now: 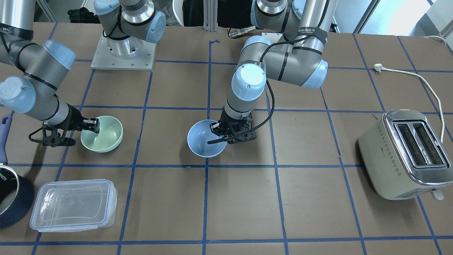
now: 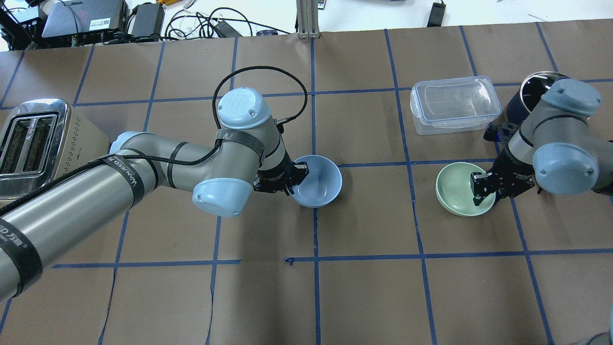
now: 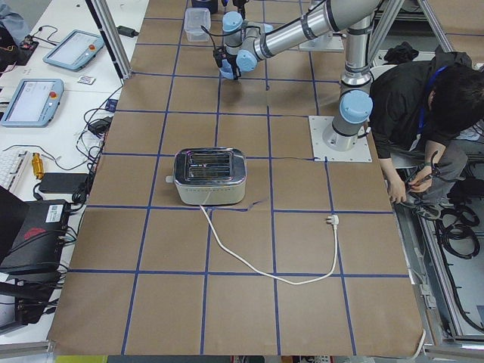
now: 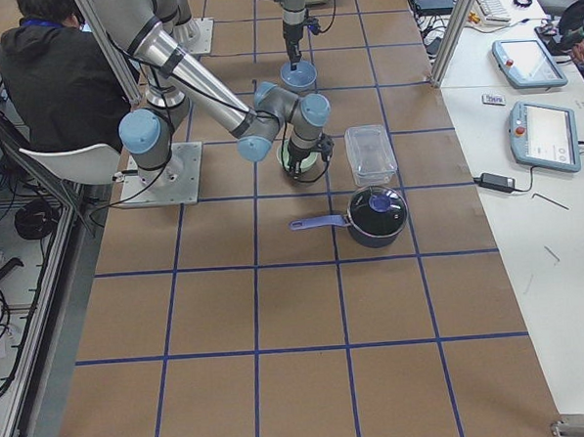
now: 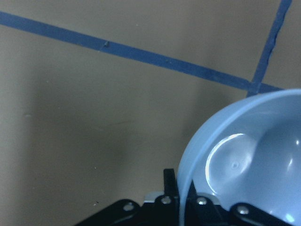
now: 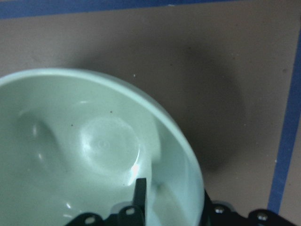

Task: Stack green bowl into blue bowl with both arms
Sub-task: 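Set blue bowl down, open left gripper while right gripper lifts green bowl, then lower green bowl into blue bowl with right gripper while left arm withdraws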

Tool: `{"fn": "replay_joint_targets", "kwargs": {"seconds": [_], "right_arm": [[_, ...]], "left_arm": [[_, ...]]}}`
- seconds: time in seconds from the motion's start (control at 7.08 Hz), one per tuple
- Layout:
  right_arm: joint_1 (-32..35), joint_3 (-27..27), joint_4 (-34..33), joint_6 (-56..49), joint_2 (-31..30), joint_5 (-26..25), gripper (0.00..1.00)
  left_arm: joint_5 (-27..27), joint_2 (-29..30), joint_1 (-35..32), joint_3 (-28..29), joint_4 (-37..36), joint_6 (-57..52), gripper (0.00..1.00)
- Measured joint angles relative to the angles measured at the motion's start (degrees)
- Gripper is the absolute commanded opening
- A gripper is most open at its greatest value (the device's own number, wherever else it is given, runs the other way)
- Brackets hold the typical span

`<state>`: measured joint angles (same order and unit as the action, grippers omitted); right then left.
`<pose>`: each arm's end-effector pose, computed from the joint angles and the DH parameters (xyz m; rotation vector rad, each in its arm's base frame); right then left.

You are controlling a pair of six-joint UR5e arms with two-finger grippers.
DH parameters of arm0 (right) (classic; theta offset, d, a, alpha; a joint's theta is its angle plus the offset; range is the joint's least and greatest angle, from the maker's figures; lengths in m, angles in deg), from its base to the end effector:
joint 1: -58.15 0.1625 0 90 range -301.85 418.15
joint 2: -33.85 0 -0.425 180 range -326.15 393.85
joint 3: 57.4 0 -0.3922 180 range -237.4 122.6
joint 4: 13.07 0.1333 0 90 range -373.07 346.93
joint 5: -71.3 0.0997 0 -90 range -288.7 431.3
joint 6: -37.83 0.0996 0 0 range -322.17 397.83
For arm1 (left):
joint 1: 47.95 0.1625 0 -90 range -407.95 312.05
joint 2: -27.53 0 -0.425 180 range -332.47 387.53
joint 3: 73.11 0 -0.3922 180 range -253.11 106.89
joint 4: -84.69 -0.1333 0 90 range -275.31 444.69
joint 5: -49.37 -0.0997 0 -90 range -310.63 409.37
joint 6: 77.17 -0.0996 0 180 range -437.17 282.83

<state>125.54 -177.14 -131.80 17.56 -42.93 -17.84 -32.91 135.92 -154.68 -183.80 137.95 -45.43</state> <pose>-0.0510 -0.4731 0.1879 0.0644 3.0171 0.3423 -0.2942 -0.4693 0.2159 0.4002 -3.0057 -0.1405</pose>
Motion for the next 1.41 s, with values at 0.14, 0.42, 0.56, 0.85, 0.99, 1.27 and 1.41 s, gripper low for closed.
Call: {"fn": "replay_joint_targets", "kwargs": {"seconds": [0.14, 0.42, 0.56, 0.85, 0.99, 1.27, 1.41], "right_arm": [[0.0, 0.2, 0.2, 0.0, 0.0, -0.3, 0.00], [0.0, 1.2, 1.1, 0.1, -0.5, -0.3, 0.00], [0.0, 3.0, 3.3, 0.1, -0.8, -0.1, 0.00], [0.1, 9.2, 11.4, 0.0, -1.4, 0.4, 0.00], [0.3, 11.9, 14.5, -0.1, -1.6, 1.0, 0.00], [0.8, 14.7, 18.1, 0.5, -2.0, 5.1, 0.00], [2.2, 15.1, 18.9, 2.5, -2.1, 7.2, 0.00]], "left_arm": [[0.7, 0.4, -0.2, 0.0, -0.5, 0.2, 0.00], [2.5, 0.9, -0.4, -0.1, -0.8, 0.3, 0.47], [2.6, 1.0, -0.4, -0.1, -0.7, 0.3, 0.70], [2.4, 0.2, 0.0, 0.4, -0.9, -0.3, 0.98], [2.2, -0.6, 0.8, 1.3, -0.9, -0.7, 1.00], [1.0, -3.0, 3.1, 5.2, 2.9, -4.9, 1.00], [-1.8, -5.4, 5.1, 8.9, 9.9, -10.2, 1.00]]}}
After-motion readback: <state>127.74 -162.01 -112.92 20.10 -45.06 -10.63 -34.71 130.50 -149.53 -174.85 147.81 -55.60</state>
